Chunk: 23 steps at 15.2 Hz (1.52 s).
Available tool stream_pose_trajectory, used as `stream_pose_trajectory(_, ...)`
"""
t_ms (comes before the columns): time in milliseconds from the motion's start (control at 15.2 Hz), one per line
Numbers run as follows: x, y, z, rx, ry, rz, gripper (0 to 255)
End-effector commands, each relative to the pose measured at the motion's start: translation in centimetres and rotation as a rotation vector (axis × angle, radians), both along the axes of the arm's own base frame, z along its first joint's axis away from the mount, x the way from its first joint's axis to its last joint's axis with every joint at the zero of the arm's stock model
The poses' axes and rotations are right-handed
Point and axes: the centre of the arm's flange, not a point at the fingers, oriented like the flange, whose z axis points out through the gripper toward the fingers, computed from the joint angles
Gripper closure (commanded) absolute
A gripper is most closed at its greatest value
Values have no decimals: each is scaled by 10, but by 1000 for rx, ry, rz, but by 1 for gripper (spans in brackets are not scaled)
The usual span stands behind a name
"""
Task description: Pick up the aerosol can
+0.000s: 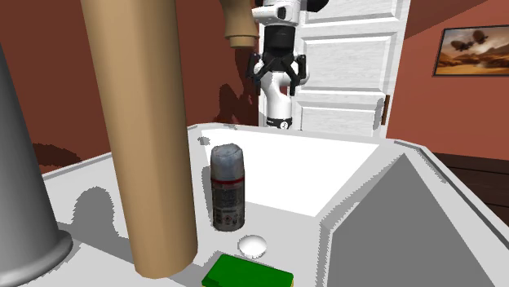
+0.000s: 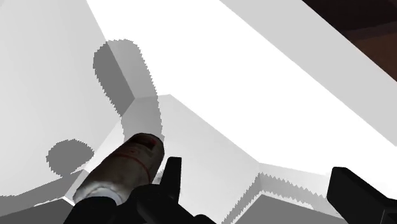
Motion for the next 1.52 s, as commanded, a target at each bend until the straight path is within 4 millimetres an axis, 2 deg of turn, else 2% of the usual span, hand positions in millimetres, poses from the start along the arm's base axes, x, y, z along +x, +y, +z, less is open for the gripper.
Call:
stream_pose_trajectory(0,13,-17,-13,-7,-1,-13,0)
stream_pose_trajectory(792,63,-136,-95,-37,-3,-90,0)
stream_pose_trajectory(1254,63,-136,-132,-37,-3,-90,0)
stream_pose_trajectory(1386,63,-136,-135,-37,-3,-90,0)
stream_pose_trajectory(1452,62,-136,-134,-37,-3,-90,255)
